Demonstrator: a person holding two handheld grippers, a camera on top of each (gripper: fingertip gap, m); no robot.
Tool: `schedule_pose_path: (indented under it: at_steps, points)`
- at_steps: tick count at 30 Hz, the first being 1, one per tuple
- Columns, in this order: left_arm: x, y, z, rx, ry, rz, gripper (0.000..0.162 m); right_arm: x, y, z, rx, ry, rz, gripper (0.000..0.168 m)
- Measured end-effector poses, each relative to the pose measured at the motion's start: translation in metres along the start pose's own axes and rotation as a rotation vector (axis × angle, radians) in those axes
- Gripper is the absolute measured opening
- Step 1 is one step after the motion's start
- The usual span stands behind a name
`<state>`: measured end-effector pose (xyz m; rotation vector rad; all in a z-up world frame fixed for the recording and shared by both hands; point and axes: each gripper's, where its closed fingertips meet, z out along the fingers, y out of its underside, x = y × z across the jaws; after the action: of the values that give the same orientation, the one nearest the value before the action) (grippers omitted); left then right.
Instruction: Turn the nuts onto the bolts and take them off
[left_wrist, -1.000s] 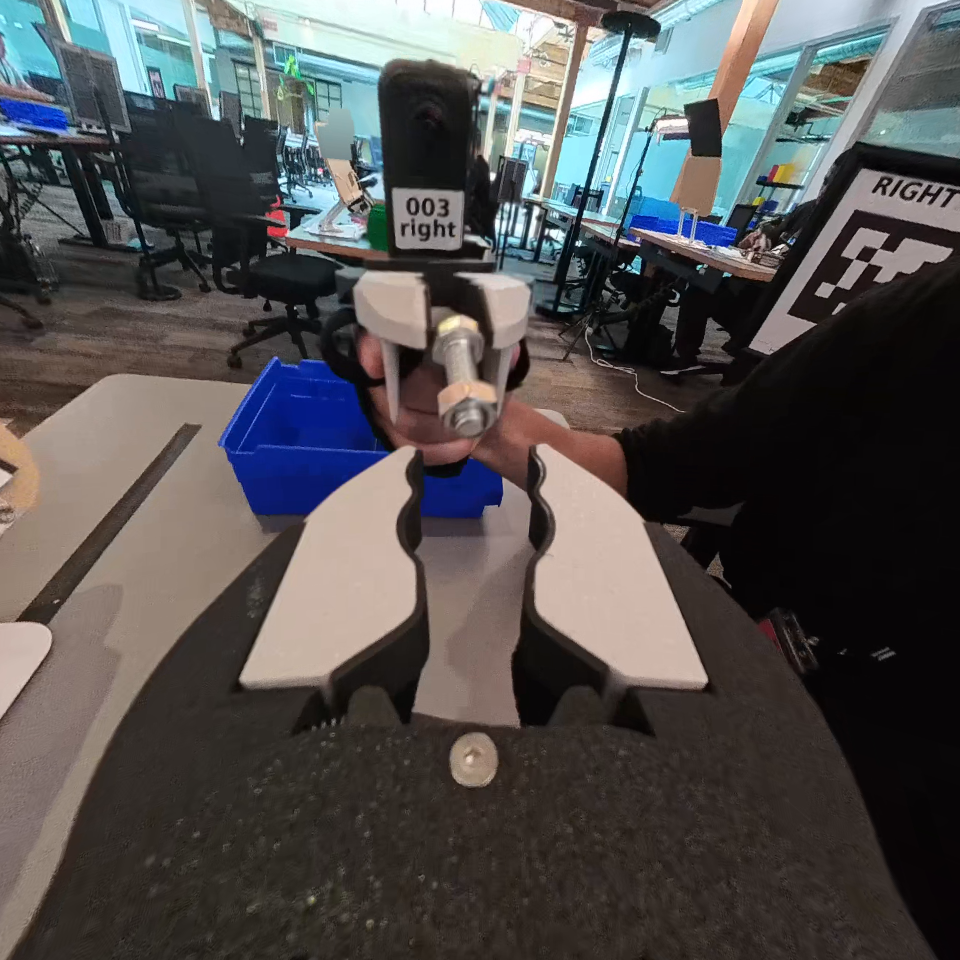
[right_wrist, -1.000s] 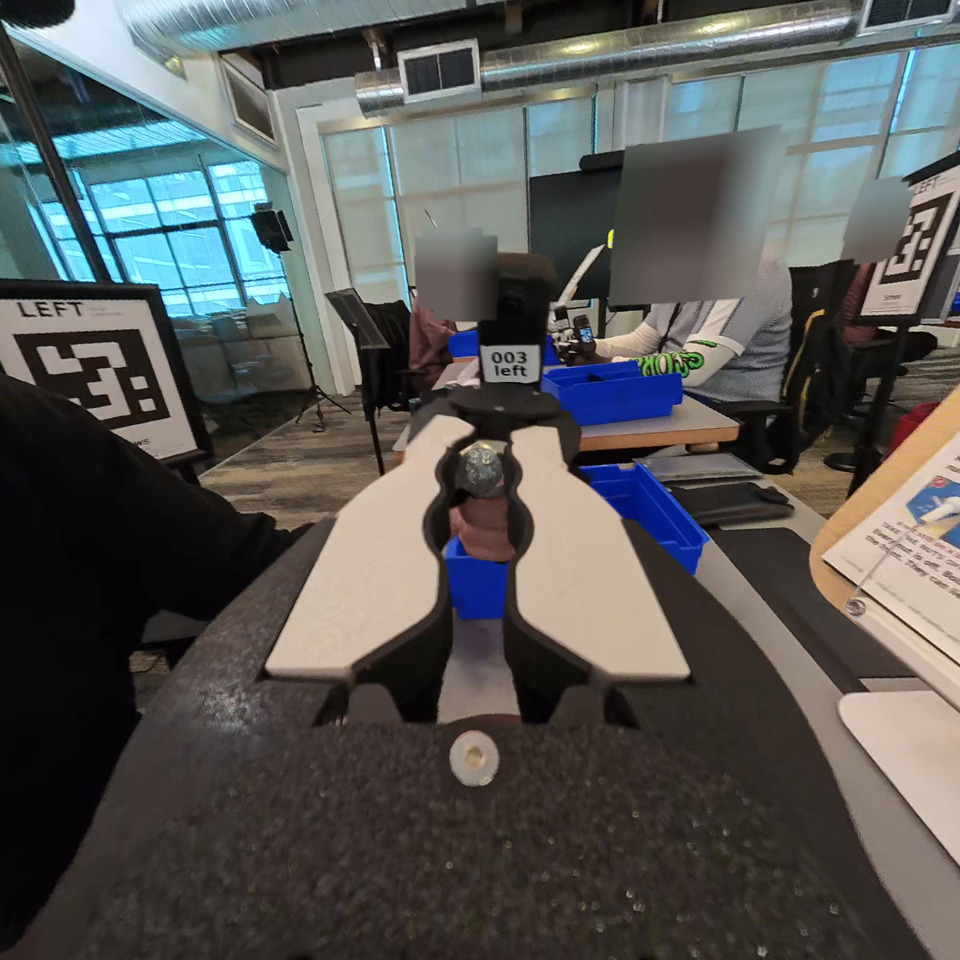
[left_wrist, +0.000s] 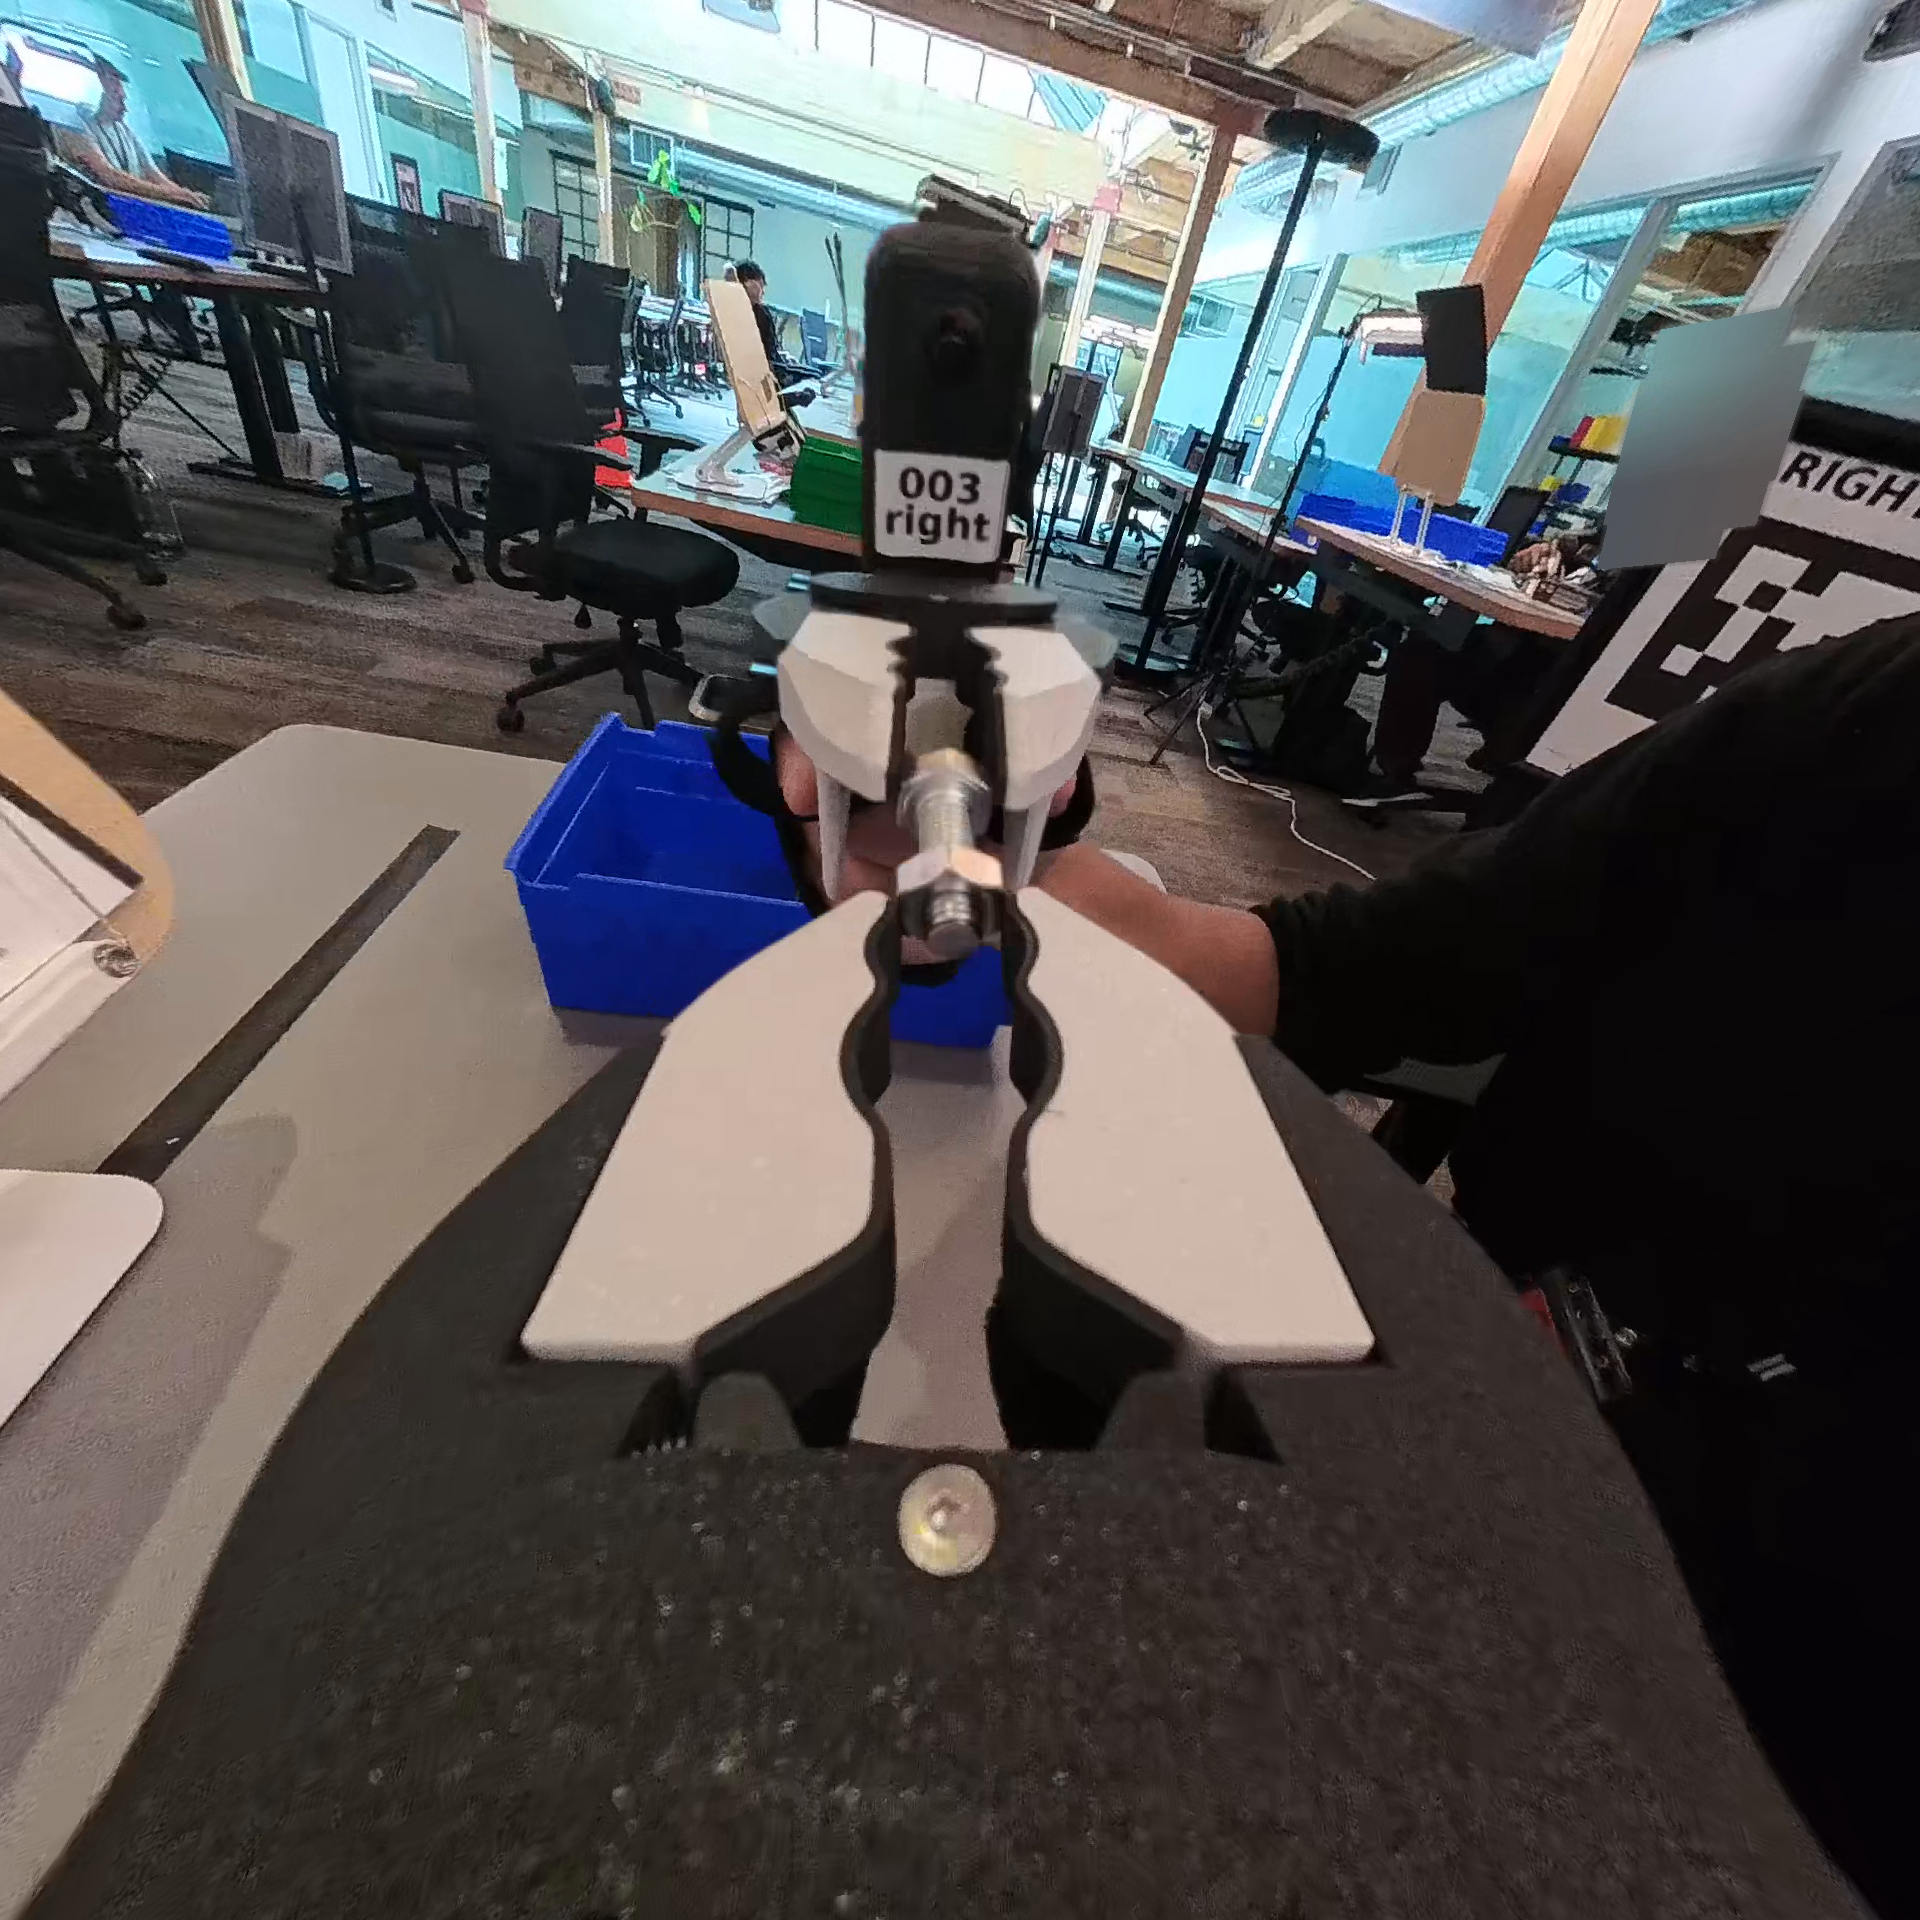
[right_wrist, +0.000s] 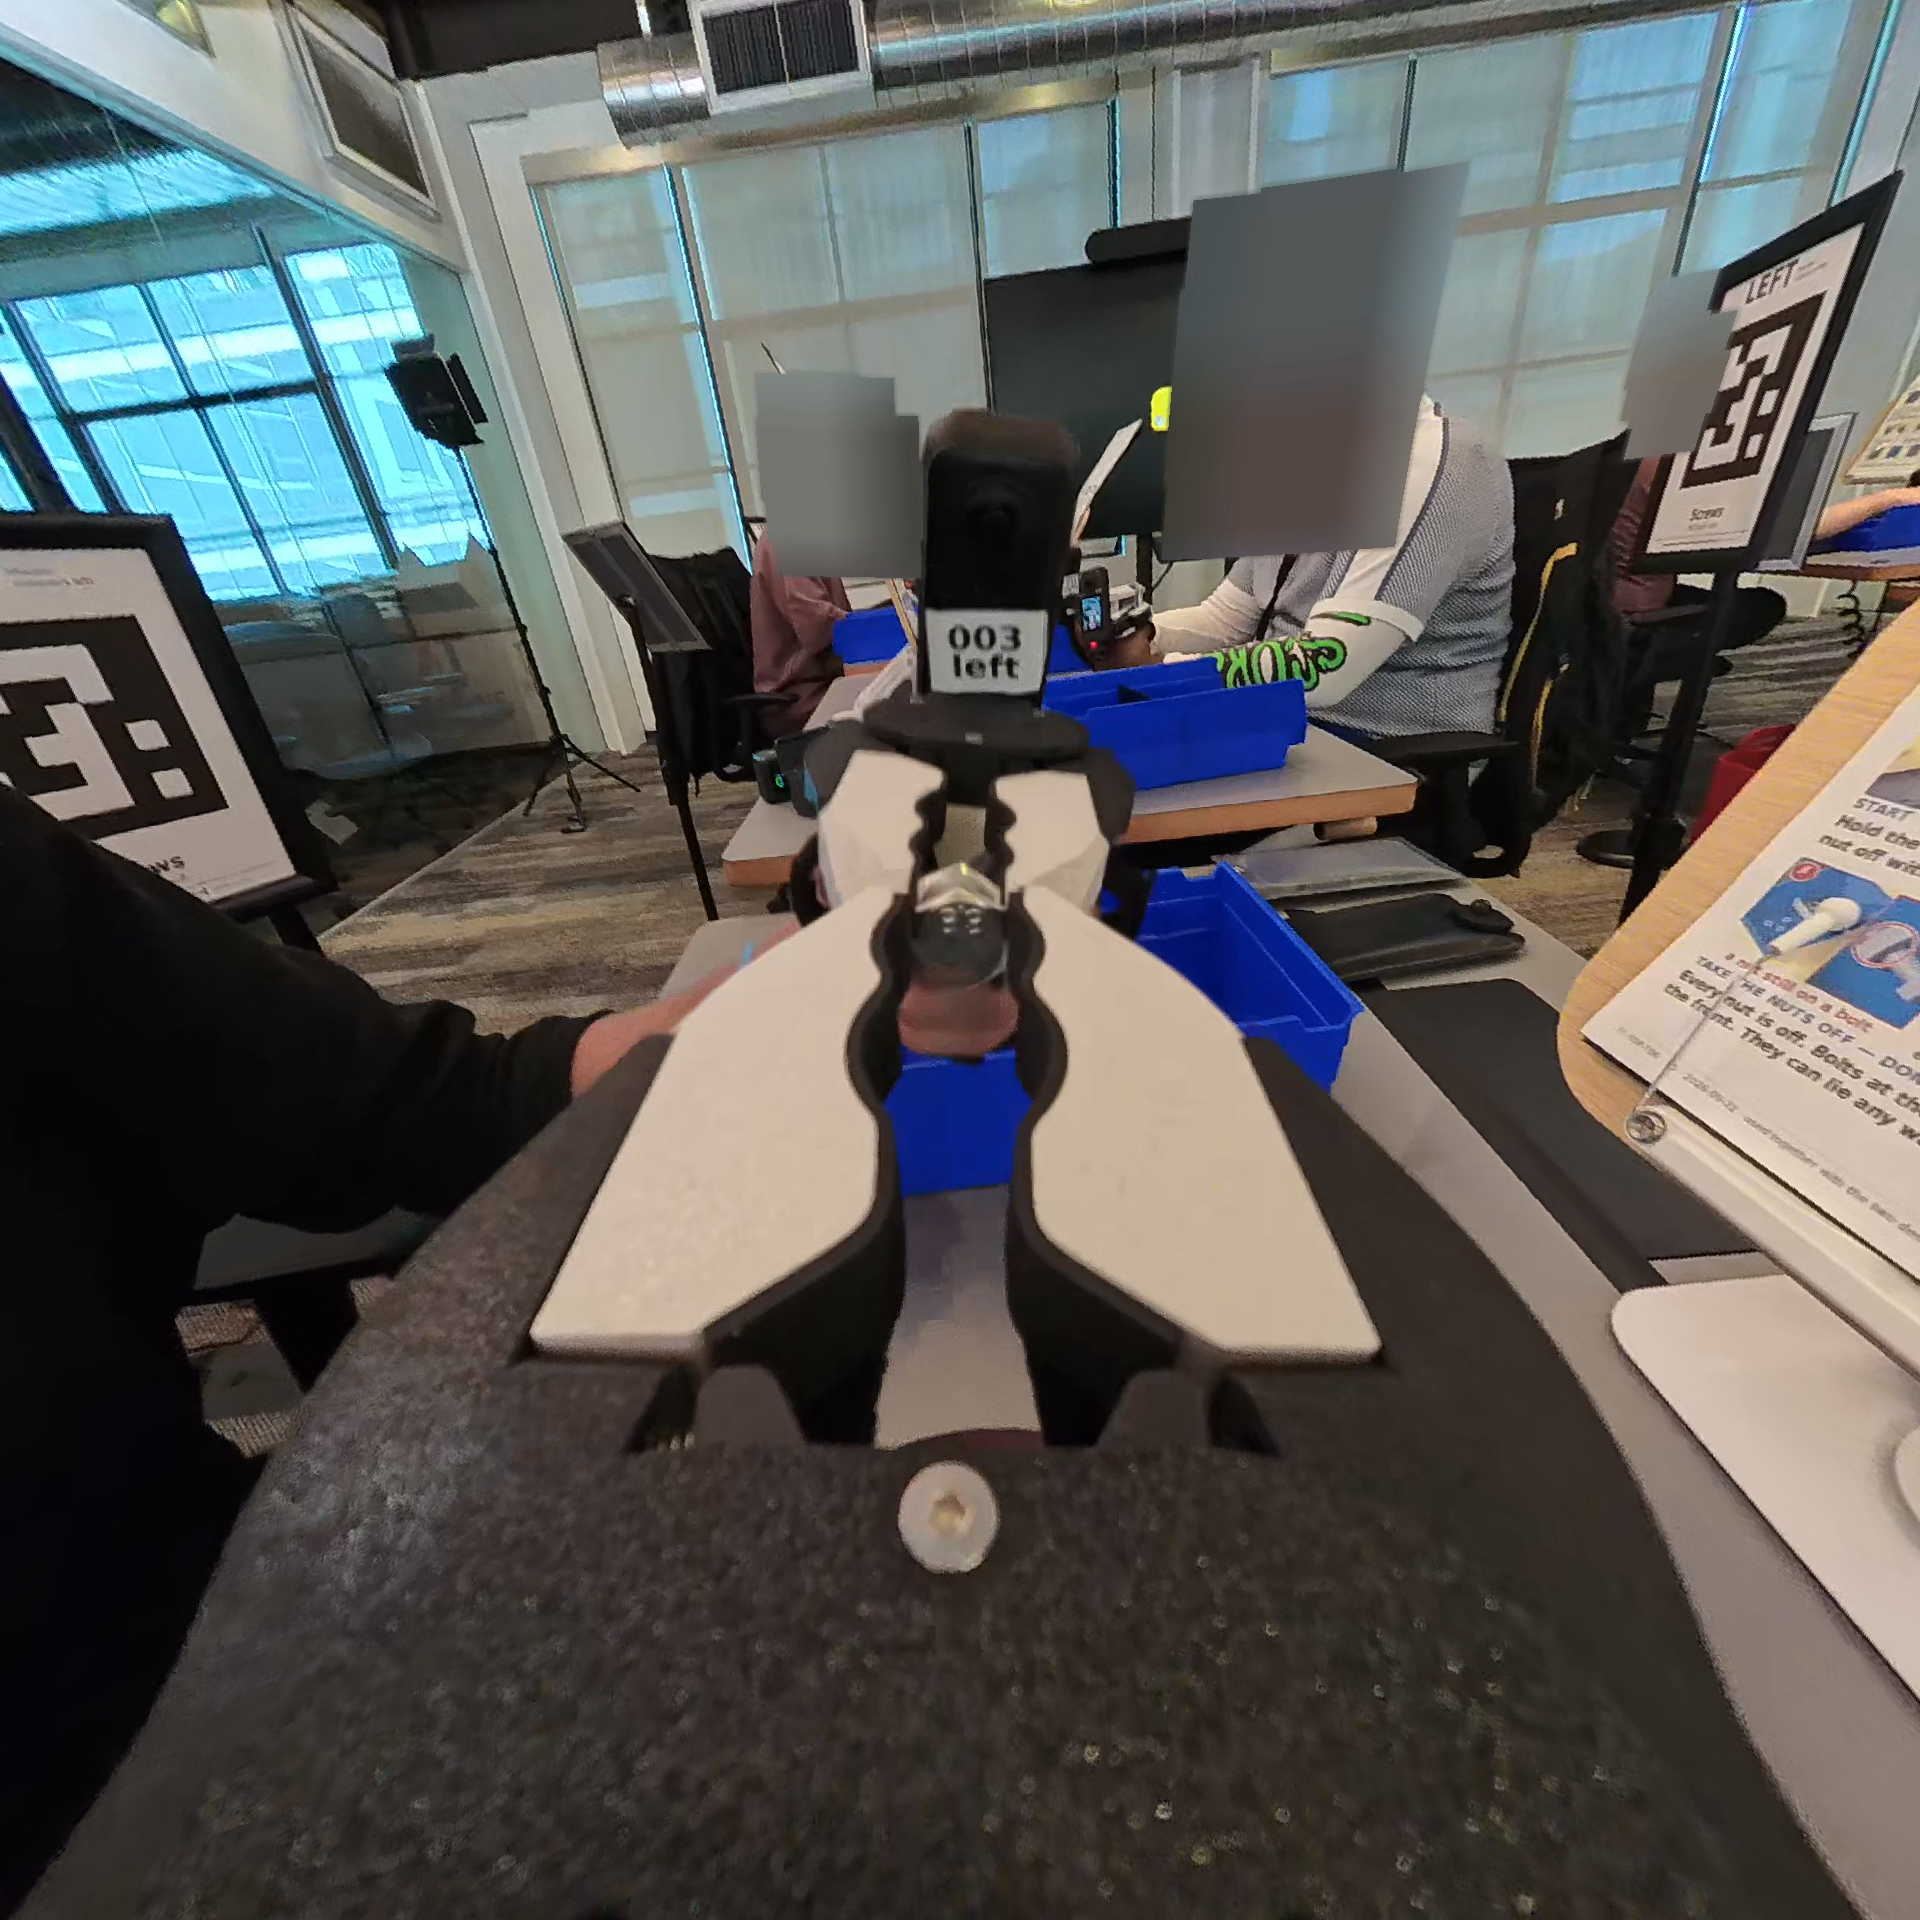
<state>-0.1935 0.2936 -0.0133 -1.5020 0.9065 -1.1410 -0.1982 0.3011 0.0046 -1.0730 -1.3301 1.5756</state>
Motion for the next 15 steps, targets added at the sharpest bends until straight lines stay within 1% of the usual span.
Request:
schedule_pose_path:
  at_steps: [3, 6, 11, 15]
  points:
    - [-0.003, -0.006, -0.008, 0.019, -0.014, -0.041, 0.017, 0.003, 0.016, 0.005, -0.098, 0.032, -0.051, 0.017]
    - [-0.008, -0.001, -0.009, -0.017, -0.038, -0.066, 0.017, 0.007, 0.029, 0.008, -0.191, 0.096, -0.151, 0.017]
    - [-0.009, -0.007, -0.010, 0.038, -0.007, -0.090, 0.017, 0.006, 0.022, 0.006, -0.147, 0.116, -0.197, 0.019]
    - [-0.014, -0.017, -0.009, 0.140, 0.009, -0.103, 0.017, 0.009, 0.014, 0.006, -0.069, 0.134, -0.176, 0.033]
